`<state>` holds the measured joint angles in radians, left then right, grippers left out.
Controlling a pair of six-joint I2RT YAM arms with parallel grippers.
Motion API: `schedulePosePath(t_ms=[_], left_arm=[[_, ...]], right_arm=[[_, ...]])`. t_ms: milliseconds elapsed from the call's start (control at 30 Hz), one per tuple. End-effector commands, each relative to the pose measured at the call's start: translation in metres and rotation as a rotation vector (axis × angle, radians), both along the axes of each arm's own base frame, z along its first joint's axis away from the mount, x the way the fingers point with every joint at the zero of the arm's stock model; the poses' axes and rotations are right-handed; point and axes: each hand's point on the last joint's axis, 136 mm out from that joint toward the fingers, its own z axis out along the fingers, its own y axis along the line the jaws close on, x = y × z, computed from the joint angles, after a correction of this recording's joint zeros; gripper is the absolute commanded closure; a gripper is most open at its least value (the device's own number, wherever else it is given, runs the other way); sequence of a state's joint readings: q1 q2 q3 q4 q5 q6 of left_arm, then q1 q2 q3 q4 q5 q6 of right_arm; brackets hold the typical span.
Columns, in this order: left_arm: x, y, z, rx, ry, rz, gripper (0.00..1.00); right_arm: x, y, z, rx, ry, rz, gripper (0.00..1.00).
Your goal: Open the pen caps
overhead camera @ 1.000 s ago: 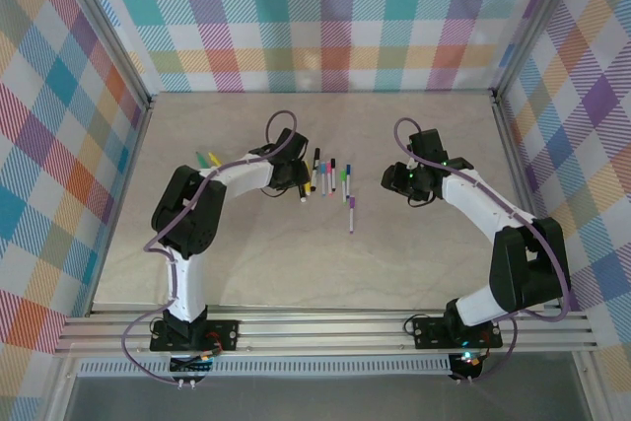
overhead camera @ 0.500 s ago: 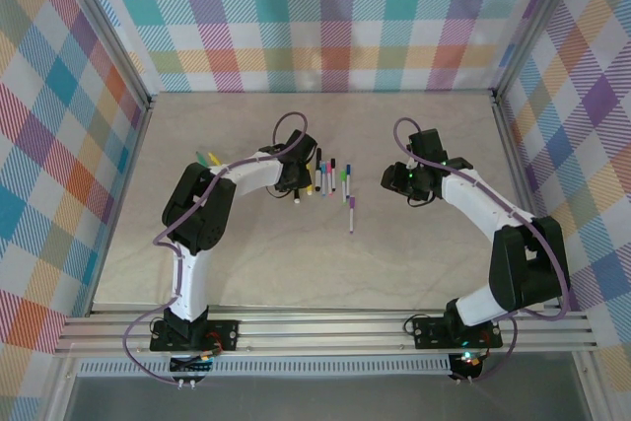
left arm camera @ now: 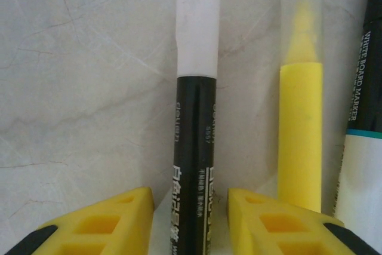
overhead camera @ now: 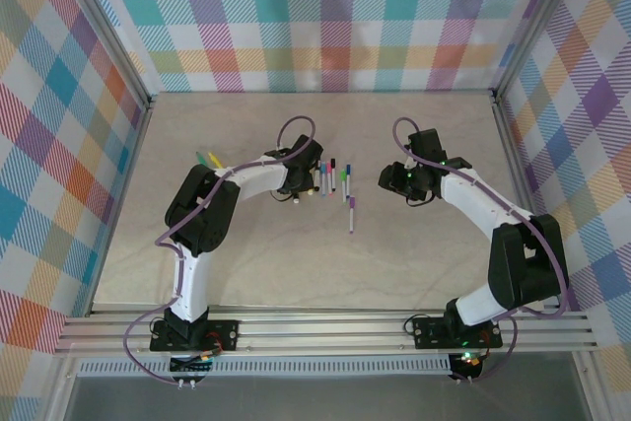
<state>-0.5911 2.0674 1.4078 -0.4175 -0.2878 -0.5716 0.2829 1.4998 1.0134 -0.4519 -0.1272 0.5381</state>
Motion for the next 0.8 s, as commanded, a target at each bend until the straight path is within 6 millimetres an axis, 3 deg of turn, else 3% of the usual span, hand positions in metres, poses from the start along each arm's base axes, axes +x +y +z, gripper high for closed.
schedulePosePath(t_ms=[0, 167, 333, 433, 567, 767], left_arm=[[-0.044, 0.015, -0.04, 0.112, 0.176, -0.039, 0.64], [-0.049, 0.017, -0.047, 0.129, 0.203, -0.06, 0.74], [-0.053, 0.016, -0.052, 0.133, 0.228, -0.087, 0.98], [-0.054, 0.02, -0.047, 0.162, 0.235, -0.111, 1.0], [-0.054, 0.02, -0.026, 0.164, 0.205, -0.167, 1.0], [-0.054, -0.002, 0.026, 0.048, 0.133, -0.288, 1.0]], right_arm=[[0.002, 0.005, 0.005, 0.034, -0.011, 0.003, 0.52], [0.003, 0.007, 0.006, 0.049, -0.012, 0.002, 0.52], [0.003, 0.012, 0.008, 0.078, -0.012, 0.005, 0.53], [0.003, 0.015, 0.011, 0.098, -0.018, 0.012, 0.53], [0.007, 0.024, 0.017, 0.141, -0.033, 0.037, 0.53], [0.016, 0.048, 0.019, 0.211, -0.028, 0.083, 0.53]])
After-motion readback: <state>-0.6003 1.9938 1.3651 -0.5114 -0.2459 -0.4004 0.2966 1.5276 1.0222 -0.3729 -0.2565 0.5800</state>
